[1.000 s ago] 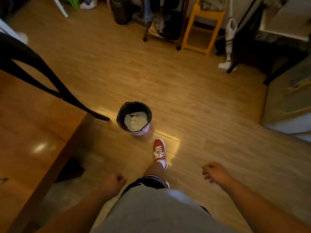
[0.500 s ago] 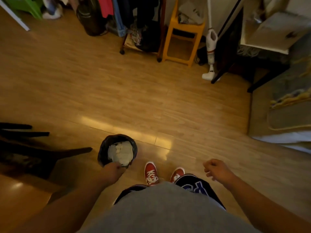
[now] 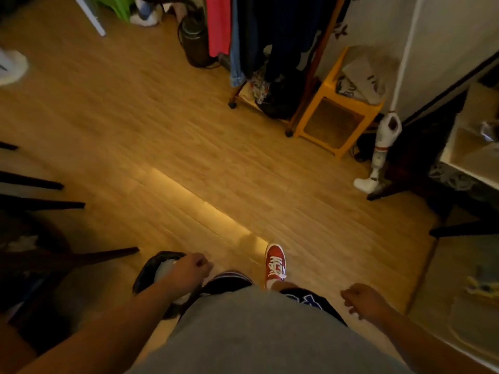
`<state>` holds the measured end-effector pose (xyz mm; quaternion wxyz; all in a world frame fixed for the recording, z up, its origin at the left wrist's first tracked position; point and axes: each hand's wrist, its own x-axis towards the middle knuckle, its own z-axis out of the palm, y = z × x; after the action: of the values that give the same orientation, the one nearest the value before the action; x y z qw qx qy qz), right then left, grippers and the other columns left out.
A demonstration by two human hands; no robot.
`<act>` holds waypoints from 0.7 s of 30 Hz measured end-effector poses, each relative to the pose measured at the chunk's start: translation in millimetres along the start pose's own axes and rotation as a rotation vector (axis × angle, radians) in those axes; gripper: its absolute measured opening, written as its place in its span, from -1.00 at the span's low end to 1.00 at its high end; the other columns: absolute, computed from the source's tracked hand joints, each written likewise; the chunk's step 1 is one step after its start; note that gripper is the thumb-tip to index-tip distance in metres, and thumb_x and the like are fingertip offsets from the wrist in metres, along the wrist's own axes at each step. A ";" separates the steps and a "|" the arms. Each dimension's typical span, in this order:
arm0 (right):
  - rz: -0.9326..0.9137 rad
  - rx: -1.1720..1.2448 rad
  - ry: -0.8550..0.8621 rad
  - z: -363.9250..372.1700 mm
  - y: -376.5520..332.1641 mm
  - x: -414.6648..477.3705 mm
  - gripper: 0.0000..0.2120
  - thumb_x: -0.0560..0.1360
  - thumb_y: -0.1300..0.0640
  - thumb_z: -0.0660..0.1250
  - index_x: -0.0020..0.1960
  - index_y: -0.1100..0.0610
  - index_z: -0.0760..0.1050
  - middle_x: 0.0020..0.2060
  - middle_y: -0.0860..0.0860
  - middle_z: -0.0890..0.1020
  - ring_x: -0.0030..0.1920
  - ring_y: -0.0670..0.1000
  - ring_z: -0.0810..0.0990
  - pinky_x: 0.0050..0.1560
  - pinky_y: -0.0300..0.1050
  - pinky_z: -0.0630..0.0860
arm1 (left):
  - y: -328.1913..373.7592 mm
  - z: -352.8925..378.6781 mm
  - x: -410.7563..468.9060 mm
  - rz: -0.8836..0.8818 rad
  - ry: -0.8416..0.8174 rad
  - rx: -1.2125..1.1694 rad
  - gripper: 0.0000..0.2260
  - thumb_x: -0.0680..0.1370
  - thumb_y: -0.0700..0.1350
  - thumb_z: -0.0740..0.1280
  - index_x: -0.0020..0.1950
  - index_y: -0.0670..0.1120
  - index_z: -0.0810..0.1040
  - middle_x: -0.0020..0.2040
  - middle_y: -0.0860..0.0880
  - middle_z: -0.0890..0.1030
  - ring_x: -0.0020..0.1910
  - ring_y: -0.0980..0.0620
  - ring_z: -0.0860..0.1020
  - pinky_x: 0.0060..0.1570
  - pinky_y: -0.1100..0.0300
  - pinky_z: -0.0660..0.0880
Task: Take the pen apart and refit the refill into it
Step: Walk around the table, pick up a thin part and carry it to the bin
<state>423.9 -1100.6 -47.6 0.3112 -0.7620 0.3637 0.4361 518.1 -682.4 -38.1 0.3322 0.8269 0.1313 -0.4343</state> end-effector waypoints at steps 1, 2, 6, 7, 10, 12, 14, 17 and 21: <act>-0.041 -0.043 -0.019 -15.2 -24.1 9.2 -0.79 0.56 0.10 0.32 -0.20 0.20 0.52 -0.24 0.17 0.64 -0.27 0.12 0.60 -0.29 -0.12 0.43 | -2.1 -2.6 0.8 -0.037 0.020 -0.021 -0.76 0.57 -0.06 0.27 -0.09 -0.24 0.56 -0.16 -0.22 0.64 -0.26 -0.06 0.55 -0.22 0.06 0.47; -0.084 -0.093 -0.038 -28.0 -50.1 18.1 -0.78 0.57 0.10 0.30 -0.17 0.22 0.53 -0.21 0.18 0.65 -0.25 0.13 0.59 -0.25 -0.10 0.44 | -5.9 -5.7 1.0 -0.080 0.042 -0.037 -0.75 0.57 -0.06 0.28 -0.08 -0.24 0.57 -0.16 -0.24 0.65 -0.25 -0.12 0.56 -0.21 0.00 0.49; -0.222 -0.223 -0.100 -50.4 -169.9 44.3 -0.79 0.56 0.14 0.30 -0.13 0.29 0.52 -0.20 0.21 0.60 -0.23 0.14 0.56 -0.24 -0.11 0.42 | -30.8 -17.2 -0.7 -0.287 0.093 -0.200 -0.75 0.56 -0.05 0.28 -0.25 -0.17 0.51 -0.32 -0.20 0.57 -0.34 -0.10 0.53 -0.31 0.04 0.45; -0.258 -0.251 -0.107 -49.6 -202.9 49.6 -0.80 0.56 0.16 0.31 -0.16 0.27 0.50 -0.22 0.21 0.59 -0.24 0.14 0.56 -0.28 -0.13 0.41 | -38.3 -19.7 0.0 -0.327 0.097 -0.253 -0.75 0.55 -0.06 0.30 -0.29 -0.13 0.48 -0.35 -0.15 0.54 -0.36 -0.06 0.50 -0.31 0.08 0.41; -0.365 -0.340 -0.138 -35.6 -300.1 62.5 -0.80 0.55 0.16 0.31 -0.22 0.23 0.48 -0.25 0.19 0.57 -0.30 0.11 0.56 -0.30 -0.15 0.37 | -57.4 -29.4 4.3 -0.420 0.113 -0.365 -0.80 0.54 -0.06 0.31 -0.27 -0.09 0.52 -0.32 -0.08 0.56 -0.31 -0.02 0.53 -0.24 0.14 0.44; -0.420 -0.400 -0.159 -21.2 -361.8 68.7 -0.82 0.55 0.15 0.31 -0.16 0.25 0.53 -0.23 0.16 0.59 -0.30 0.07 0.56 -0.32 -0.16 0.39 | -67.0 -39.0 11.0 -0.454 0.123 -0.416 -0.77 0.54 0.00 0.31 -0.26 -0.09 0.52 -0.30 -0.09 0.56 -0.30 -0.03 0.52 -0.22 0.13 0.43; -0.467 -0.454 -0.185 -6.7 -418.5 72.9 -0.84 0.55 0.14 0.31 -0.13 0.22 0.56 -0.20 0.13 0.62 -0.27 0.05 0.58 -0.30 -0.16 0.43 | -76.7 -52.6 21.4 -0.488 0.137 -0.480 -0.75 0.54 0.01 0.32 -0.29 -0.07 0.48 -0.33 -0.08 0.53 -0.32 -0.05 0.50 -0.23 0.08 0.44; -0.511 -0.570 -0.205 10.7 -490.9 75.9 -0.84 0.56 0.12 0.29 -0.09 0.20 0.57 -0.16 0.11 0.65 -0.24 0.04 0.61 -0.28 -0.14 0.47 | -89.4 -84.0 37.5 -0.525 0.174 -0.549 -0.80 0.55 -0.04 0.30 -0.27 -0.03 0.46 -0.34 -0.05 0.53 -0.32 -0.05 0.52 -0.18 0.03 0.52; -0.521 -0.627 -0.199 15.5 -563.2 79.1 -0.86 0.56 0.14 0.29 -0.08 0.19 0.57 -0.17 0.12 0.65 -0.23 0.07 0.63 -0.29 -0.14 0.48 | -83.0 -147.1 56.2 -0.553 0.214 -0.647 -0.82 0.57 -0.05 0.28 -0.23 -0.02 0.54 -0.22 -0.05 0.65 -0.22 -0.03 0.62 -0.12 0.00 0.62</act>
<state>910.3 -805.6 -36.3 0.1975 -0.8406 -0.0236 0.5038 602.0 -527.0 -60.3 0.4300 0.6544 0.5106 -0.3550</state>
